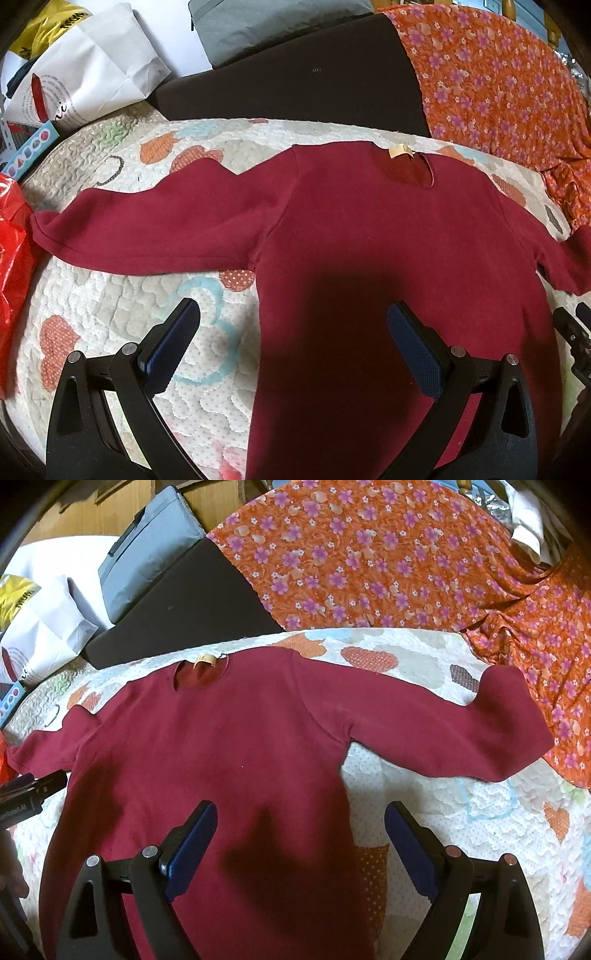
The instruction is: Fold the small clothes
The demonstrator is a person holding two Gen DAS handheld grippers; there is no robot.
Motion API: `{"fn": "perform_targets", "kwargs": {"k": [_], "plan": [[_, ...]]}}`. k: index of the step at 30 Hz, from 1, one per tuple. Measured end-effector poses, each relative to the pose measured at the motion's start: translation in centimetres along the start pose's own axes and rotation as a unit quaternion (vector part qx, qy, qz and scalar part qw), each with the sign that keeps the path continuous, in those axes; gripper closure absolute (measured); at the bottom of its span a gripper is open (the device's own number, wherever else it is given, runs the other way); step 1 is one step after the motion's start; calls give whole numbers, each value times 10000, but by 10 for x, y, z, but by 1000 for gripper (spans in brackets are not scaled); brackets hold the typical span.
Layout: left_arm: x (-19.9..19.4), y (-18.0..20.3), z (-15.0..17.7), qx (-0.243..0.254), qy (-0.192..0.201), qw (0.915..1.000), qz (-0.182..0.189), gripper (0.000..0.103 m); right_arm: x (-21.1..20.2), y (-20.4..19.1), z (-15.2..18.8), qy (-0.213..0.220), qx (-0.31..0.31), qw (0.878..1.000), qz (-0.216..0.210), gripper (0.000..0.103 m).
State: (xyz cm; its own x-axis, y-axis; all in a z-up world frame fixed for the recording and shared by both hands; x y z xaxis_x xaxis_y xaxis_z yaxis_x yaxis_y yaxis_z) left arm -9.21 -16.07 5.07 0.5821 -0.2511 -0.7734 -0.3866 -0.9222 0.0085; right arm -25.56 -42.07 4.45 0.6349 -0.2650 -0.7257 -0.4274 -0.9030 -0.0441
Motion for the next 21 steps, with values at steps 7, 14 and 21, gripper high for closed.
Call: {"fn": "perform_targets", "kwargs": {"k": [7, 14, 21], "plan": [[2, 0, 2, 11, -22, 10000, -3, 1, 2, 3, 3, -65, 43, 10000, 24, 12], [4, 1, 4, 35, -45, 10000, 3, 1, 7, 1, 4, -136, -31, 9999, 53, 12], [4, -2, 3, -20, -43, 10000, -1, 1, 7, 0, 4, -132, -30, 9999, 33, 12]]}}
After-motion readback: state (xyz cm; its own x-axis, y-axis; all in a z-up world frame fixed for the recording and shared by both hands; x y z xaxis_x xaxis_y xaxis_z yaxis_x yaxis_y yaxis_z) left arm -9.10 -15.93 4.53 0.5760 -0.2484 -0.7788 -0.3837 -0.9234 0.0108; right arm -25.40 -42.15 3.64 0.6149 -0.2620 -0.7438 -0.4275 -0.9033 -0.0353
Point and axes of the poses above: each gripper's, at about its wrist camera, not at the fingertips, and x roughly the way its jaws point, y to its right, z to its underside, the point moved 2 cm from there along x, roughly the way its jaws point, and after that the axes turned 1 degree about -y, right-handed, at the moved point
